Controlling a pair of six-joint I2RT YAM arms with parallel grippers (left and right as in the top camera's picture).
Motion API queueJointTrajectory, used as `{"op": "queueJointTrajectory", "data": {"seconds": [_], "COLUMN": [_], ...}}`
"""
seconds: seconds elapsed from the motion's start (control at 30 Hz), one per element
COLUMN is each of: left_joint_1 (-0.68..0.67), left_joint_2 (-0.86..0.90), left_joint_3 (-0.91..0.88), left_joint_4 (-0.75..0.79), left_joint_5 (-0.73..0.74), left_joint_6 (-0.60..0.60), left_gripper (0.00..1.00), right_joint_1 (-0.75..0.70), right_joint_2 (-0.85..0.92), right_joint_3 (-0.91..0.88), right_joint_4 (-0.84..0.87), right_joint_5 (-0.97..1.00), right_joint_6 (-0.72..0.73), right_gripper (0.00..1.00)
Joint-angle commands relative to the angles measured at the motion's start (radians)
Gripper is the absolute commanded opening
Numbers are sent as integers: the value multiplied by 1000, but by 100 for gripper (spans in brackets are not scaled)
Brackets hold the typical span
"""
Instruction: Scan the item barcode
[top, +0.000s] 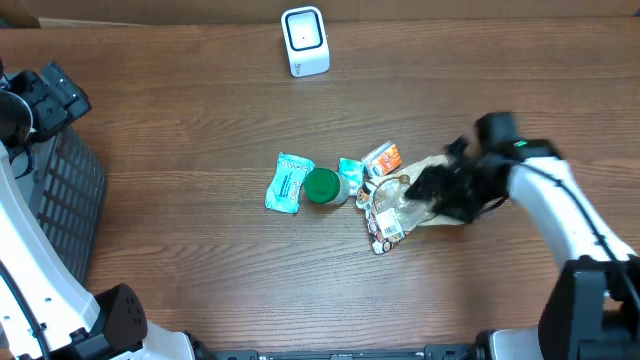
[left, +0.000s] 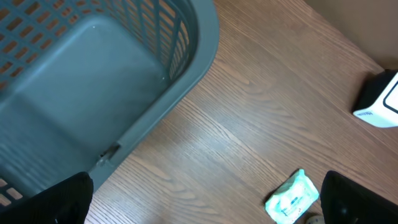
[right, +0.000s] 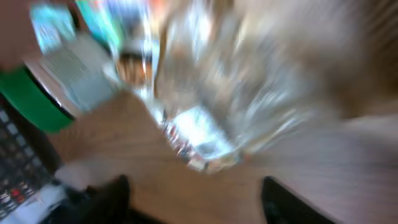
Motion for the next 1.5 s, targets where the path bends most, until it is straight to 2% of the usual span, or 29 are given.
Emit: {"op": "queueJointTrajectory", "data": {"seconds": [0.0, 0.1, 0.27, 0.37, 0.47, 0.67, 0.8, 0.93, 1.03, 1.1, 1.23, 1.37, 1.47], "left_joint_1": [0, 0, 0, 0, 0, 0, 0, 0, 0, 0, 0, 0, 0], "left_joint_2": [-17, -17, -17, -17, -17, -17, -17, -17, -17, -17, -17, -17, -17], "left_joint_3": [13, 13, 13, 13, 13, 13, 13, 13, 13, 13, 13, 13, 13], "left_joint_4": [0, 0, 0, 0, 0, 0, 0, 0, 0, 0, 0, 0, 0], "left_joint_5": [-5, -5, -5, -5, -5, -5, -5, -5, -5, -5, -5, -5, -5], "left_joint_6": [18, 19, 18, 18, 18, 18, 18, 18, 18, 18, 18, 18, 18], "left_gripper": [100, 100, 100, 100, 100, 100, 100, 100, 100, 99, 100, 100, 100], "right_joint_1": [-116, -198, -224, -222, -211, -103, -8, 95, 118, 118, 118, 148, 210], "right_joint_2": [0, 62, 176, 238, 281, 359, 405, 410, 409, 401, 307, 124, 59], "right_joint_3": [20, 19, 19, 19, 18, 18, 18, 18, 20, 33, 63, 66, 65], "right_joint_4": [47, 85, 146, 148, 104, 129, 176, 213, 213, 193, 145, 95, 67], "right_joint_5": [156, 122, 100, 36, -138, -97, -42, 146, 151, 151, 153, 168, 231], "right_joint_6": [-63, -123, -187, -248, -401, -393, -311, -159, -137, -130, -131, -139, -138], "right_gripper": [91, 92, 92, 92, 94, 93, 81, 72, 61, 58, 59, 66, 73]}}
